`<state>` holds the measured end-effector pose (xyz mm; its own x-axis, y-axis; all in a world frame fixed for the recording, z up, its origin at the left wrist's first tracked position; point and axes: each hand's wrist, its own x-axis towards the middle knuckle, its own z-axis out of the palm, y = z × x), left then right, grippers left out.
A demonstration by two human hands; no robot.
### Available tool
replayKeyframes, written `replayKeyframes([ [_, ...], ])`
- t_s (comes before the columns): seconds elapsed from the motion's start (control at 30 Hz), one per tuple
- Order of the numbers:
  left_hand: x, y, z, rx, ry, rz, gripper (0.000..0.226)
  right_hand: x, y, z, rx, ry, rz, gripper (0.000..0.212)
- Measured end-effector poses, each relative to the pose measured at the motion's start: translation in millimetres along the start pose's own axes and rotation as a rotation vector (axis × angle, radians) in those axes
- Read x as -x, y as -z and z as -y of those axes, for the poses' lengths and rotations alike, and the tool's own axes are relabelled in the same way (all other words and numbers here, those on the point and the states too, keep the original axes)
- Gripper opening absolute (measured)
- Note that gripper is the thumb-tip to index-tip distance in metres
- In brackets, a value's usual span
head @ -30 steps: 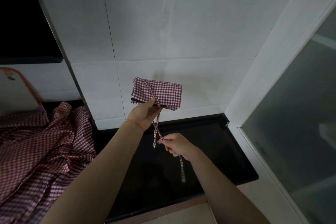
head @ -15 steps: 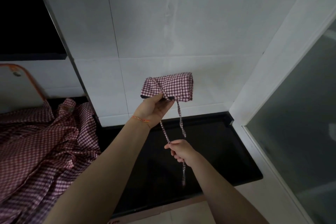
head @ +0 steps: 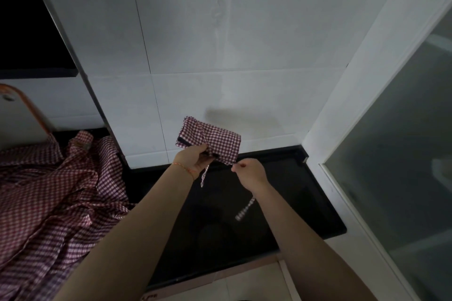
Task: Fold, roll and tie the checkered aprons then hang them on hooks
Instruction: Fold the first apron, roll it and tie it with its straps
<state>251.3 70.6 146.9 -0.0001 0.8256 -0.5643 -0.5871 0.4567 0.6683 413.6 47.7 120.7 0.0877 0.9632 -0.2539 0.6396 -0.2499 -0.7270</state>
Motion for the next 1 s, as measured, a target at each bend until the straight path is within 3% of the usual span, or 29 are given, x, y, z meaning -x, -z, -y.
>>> replayKeyframes([
  [0.1, -4.1, 4.4, 2.8, 0.003, -0.009, -0.062, 0.027, 8.1, 9.4, 9.6, 0.153, 0.129, 0.041, 0.04],
  [0.3, -14.1, 12.5, 12.2, -0.088, -0.077, -0.108, 0.029, 24.3, 10.4, 44.8, 0.424, 0.32, 0.193, 0.021],
  [0.47, -10.3, 12.6, 14.7, -0.395, -0.128, -0.079, 0.022, 12.6, 37.3, 55.4, 0.469, 0.373, -0.044, 0.024],
  [0.57, 1.0, 11.3, 10.7, -0.566, -0.099, 0.054, 0.025, 0.3, 56.4, 52.9, 0.42, 0.356, -0.061, 0.03],
  [0.7, 10.5, 15.9, 0.2, -0.579, 0.014, 0.301, 0.021, -5.3, 73.4, 42.1, 0.146, 0.291, 0.043, 0.031],
  [0.77, 12.3, 16.4, -2.7, -0.52, 0.024, 0.324, 0.016, -4.0, 75.4, 34.5, -0.1, 0.186, 0.127, 0.036],
  [0.9, 16.2, 12.8, -1.6, -0.432, 0.019, 0.317, 0.012, 3.1, 62.0, 21.3, -0.425, -0.041, 0.337, 0.067],
  [1.0, 14.8, 11.3, 0.9, -0.419, 0.027, 0.362, 0.007, 14.4, 56.0, 19.7, -0.53, -0.124, 0.476, 0.062],
])
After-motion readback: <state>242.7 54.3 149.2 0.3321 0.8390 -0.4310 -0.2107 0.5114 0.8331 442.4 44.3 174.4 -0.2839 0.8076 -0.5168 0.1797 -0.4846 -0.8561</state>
